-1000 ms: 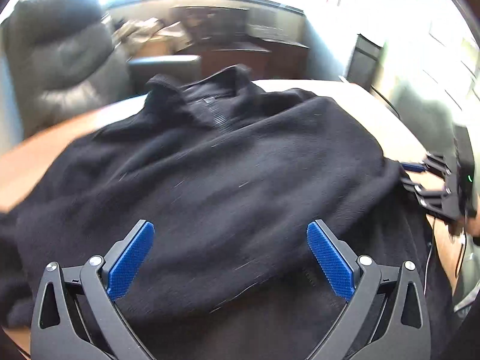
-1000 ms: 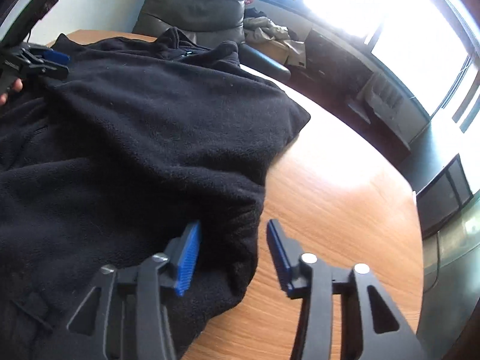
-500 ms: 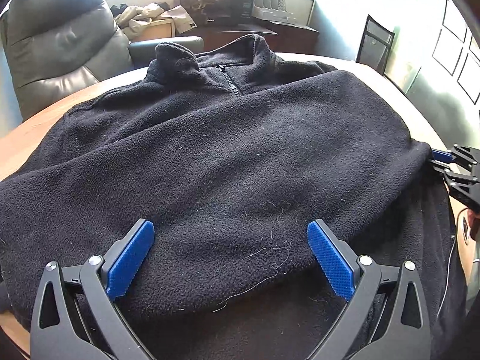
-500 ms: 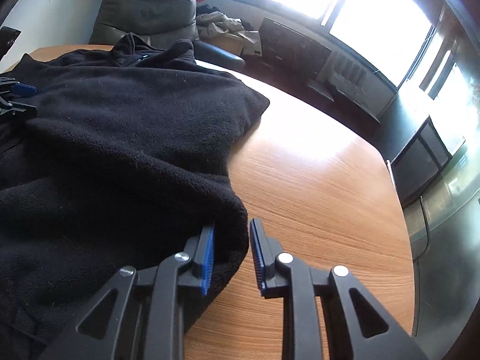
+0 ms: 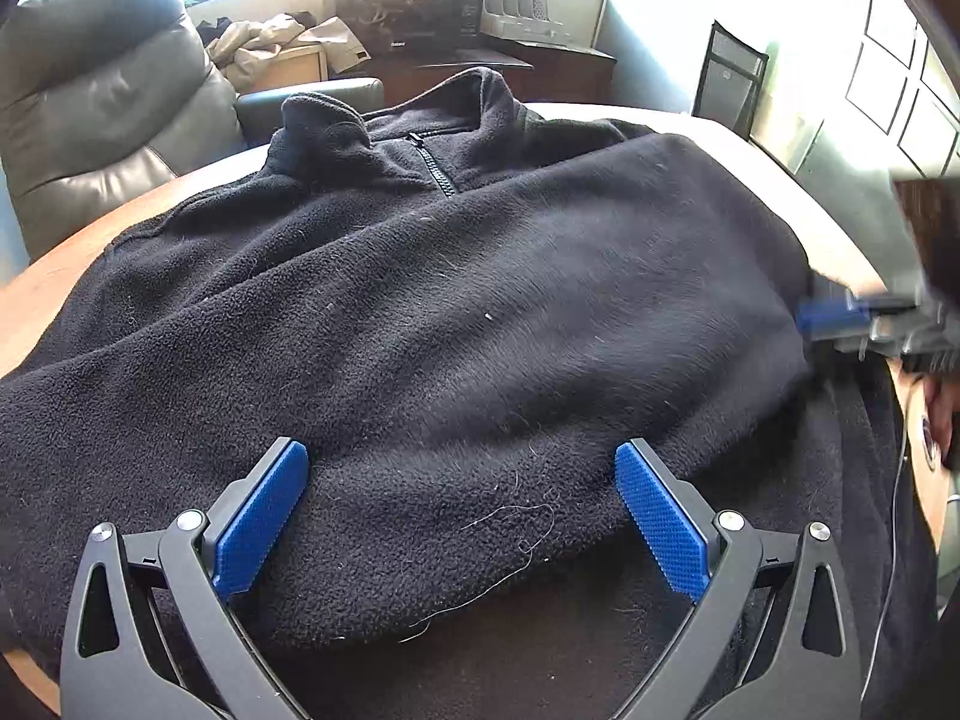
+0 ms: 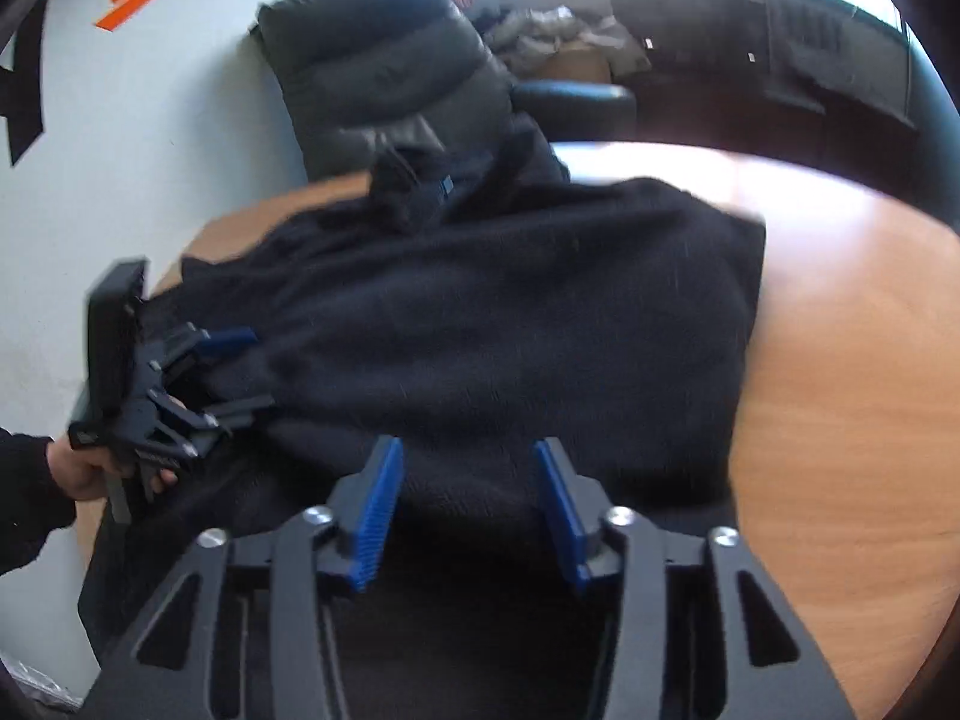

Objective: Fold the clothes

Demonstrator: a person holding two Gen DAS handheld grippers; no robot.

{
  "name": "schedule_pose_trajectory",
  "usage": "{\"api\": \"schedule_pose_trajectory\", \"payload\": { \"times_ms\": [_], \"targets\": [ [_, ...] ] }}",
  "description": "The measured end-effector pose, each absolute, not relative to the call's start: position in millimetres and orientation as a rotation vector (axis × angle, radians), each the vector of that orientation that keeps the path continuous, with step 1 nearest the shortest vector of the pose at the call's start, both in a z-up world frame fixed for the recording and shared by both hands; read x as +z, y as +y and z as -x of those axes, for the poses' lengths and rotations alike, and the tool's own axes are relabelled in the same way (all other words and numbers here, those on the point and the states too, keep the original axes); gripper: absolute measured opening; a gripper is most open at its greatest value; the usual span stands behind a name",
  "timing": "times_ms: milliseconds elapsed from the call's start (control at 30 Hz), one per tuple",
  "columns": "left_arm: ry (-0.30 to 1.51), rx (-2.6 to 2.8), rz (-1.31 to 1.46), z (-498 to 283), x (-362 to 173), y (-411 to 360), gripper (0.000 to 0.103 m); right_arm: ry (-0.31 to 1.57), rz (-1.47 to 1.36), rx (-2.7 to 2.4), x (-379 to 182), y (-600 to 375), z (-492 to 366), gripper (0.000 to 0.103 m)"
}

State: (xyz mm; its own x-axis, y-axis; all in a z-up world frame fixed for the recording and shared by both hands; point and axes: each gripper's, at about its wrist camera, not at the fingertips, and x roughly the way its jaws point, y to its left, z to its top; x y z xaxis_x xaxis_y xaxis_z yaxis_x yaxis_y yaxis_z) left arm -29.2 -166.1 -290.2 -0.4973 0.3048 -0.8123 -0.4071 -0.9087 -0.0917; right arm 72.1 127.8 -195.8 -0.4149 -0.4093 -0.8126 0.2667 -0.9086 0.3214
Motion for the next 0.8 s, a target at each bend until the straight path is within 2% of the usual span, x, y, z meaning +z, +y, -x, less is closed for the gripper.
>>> {"api": "schedule_pose_trajectory", "payload": {
  "times_ms": [67,100,267,367,433,600,633,700,800],
  "targets": [
    [0.144,2.402,1.272,28.8,-289.9,-167.5,0.103,-0.260,-1.443,-2.359,-205.4,144.9,-96.1,0.018],
    [0.140,2.401,1.272,29.6,-290.0,-167.9,0.103,-0.248,-1.456,-2.389,-202.5,149.8,-105.0,0.015],
    [0.149,2.392,1.270,31.2,-290.5,-169.9,0.103,-0.121,-1.319,-2.495,-169.0,147.5,-111.1,0.016],
    [0.159,2.386,1.267,30.2,-291.1,-173.9,0.103,-0.086,-1.413,-2.516,-185.9,152.6,-92.3,0.016],
    [0.165,2.382,1.265,29.6,-291.4,-176.6,0.103,-0.134,-1.466,-2.508,-203.0,159.1,-87.0,0.012],
    [0.180,2.371,1.261,27.9,-292.3,-183.3,0.103,-0.080,-1.451,-2.562,-191.6,154.9,-100.3,0.010],
    [0.182,2.383,1.263,25.2,-292.5,-182.2,0.103,-0.001,-1.436,-2.581,-185.8,148.4,-100.0,0.011],
    [0.186,2.407,1.267,19.6,-292.7,-179.6,0.103,0.135,-1.430,-2.575,-191.9,139.1,-97.3,0.019],
    [0.133,2.455,1.291,12.0,-292.0,-179.5,0.103,0.206,-1.451,-2.544,-201.7,139.3,-94.2,0.018]
  ]
}}
